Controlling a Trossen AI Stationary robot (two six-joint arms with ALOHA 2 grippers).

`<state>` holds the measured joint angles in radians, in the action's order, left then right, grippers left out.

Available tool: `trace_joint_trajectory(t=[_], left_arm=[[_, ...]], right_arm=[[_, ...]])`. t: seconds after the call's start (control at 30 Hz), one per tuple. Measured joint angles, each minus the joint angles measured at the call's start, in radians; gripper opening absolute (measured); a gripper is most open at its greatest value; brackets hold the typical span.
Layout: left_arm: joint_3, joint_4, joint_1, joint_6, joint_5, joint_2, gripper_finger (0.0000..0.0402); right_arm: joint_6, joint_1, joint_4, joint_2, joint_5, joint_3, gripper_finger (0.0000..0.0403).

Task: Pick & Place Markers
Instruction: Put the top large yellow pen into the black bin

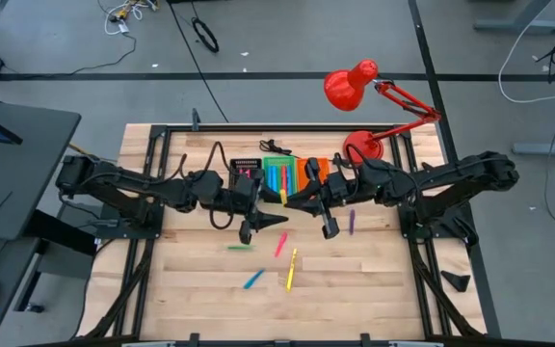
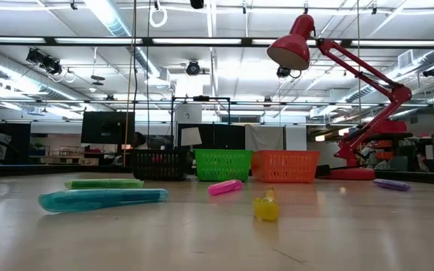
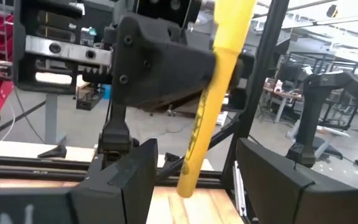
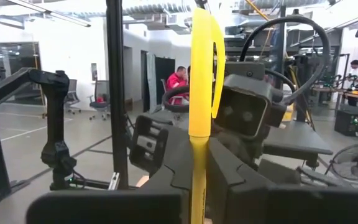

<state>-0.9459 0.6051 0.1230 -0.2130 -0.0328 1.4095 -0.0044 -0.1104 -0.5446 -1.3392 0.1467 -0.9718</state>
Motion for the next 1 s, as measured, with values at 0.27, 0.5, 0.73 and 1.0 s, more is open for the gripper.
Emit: trace_joint_trajectory(t=[0.27,0.5,0.73,1.0], left_arm=[[0.000,-0.001,-0.002,-0.008,0.007,0.000,0.0135],[0.000,-0.001,-0.002,0.001,0.003,-0.001,0.0029],[0.000,-0.001,-0.001,-0.083,0.070,-0.003,0.0036],[0.000,0.001,-0.014,-0.204,0.147,-0.020,0.0031]], right_arm=[[0.000,0.001,0.000,0.000,0.000,0.000,0.0018],[0.006,0.001,0.000,0.002,-0.012,0.000,0.0023],[-0.007,0.001,0.002,0.002,-0.066,0.000,0.0061],[-0.033,0.000,0.034,0.053,-0.159,0.000,0.0108]])
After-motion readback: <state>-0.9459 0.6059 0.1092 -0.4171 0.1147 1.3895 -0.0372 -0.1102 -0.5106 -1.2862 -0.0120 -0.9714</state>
